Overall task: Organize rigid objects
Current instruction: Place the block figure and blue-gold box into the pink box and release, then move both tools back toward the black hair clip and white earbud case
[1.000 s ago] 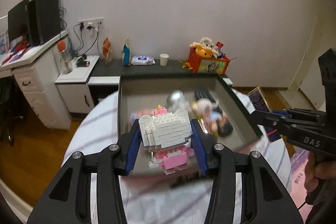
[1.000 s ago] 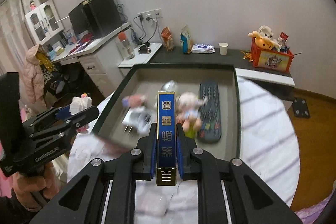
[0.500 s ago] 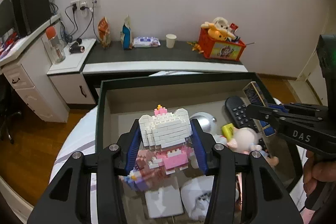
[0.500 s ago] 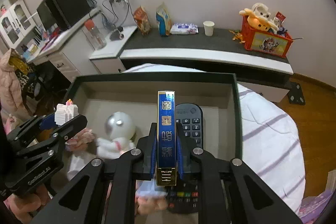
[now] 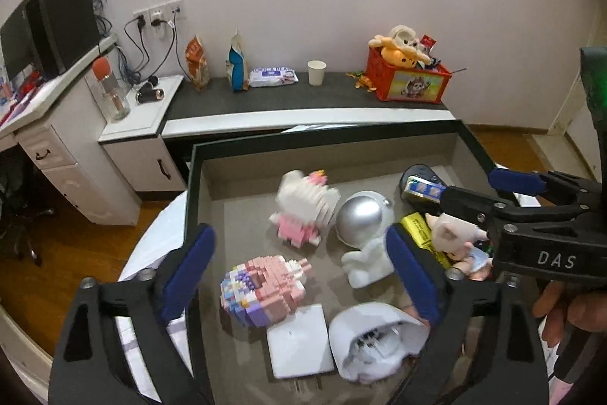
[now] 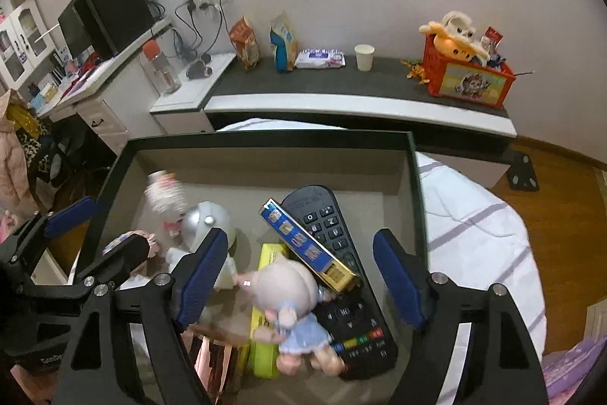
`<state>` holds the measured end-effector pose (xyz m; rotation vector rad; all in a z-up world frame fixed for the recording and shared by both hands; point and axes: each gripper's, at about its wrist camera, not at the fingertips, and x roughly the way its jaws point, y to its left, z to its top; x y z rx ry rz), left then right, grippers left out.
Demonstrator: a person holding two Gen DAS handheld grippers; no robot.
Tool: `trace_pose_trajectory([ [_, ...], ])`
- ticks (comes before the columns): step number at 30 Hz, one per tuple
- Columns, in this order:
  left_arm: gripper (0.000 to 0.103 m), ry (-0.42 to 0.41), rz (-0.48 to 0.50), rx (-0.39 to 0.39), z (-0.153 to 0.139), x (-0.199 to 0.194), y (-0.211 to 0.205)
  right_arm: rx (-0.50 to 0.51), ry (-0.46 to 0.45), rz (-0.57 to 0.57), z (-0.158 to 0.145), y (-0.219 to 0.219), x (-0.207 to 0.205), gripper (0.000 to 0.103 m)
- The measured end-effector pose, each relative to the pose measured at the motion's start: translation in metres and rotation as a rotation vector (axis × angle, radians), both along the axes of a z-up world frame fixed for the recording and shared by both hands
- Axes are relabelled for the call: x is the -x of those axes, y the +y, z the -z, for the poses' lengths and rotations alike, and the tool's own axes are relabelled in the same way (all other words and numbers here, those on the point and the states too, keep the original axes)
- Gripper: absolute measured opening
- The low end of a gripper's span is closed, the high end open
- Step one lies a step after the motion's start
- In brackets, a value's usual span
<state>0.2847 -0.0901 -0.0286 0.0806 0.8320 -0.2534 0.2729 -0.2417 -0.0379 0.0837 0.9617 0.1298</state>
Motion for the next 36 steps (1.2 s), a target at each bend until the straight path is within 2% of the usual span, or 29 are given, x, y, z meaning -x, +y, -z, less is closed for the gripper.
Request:
trace_pose_trajectory([
  [2, 0.103, -0.024, -0.006, -0.011, -0.008, 0.009, 0.001, -0.001, -0.013, 0.009, -0.006, -0.001, 0.009, 0.088],
  [5, 0.103, -0.039, 0.000, 0.006, -0.021, 0.027, 0.004, -0.015, -0.047, 0.055, -0.016, -0.008, 0.028, 0.103],
  [9, 0.103, -0.090, -0.025, -0.031, -0.037, 0.059, 0.009, -0.101, -0.089, 0.071, -0.031, -0.016, 0.059, 0.103],
  [17, 0.103, -0.139, -0.048, 0.072, -0.061, 0.146, 0.051, -0.102, -0.194, 0.076, -0.065, -0.007, 0.151, 0.103],
  [22, 0.103, -0.168, -0.067, 0.085, -0.060, 0.197, 0.072, -0.094, -0.247, 0.078, -0.075, 0.001, 0.216, 0.103],
  [29, 0.103, -0.154, -0.096, 0.102, -0.043, 0.257, 0.096, -0.001, -0.239, 0.120, -0.060, 0.014, 0.280, 0.103],
  [33, 0.103, -0.136, -0.111, 0.120, -0.033, 0.278, 0.105, 0.018, -0.202, 0.136, -0.042, 0.020, 0.301, 0.103],
  [36, 0.103, -0.132, -0.121, 0.106, -0.027, 0.291, 0.107, 0.022, -0.183, 0.123, -0.034, 0.027, 0.312, 0.103],
])
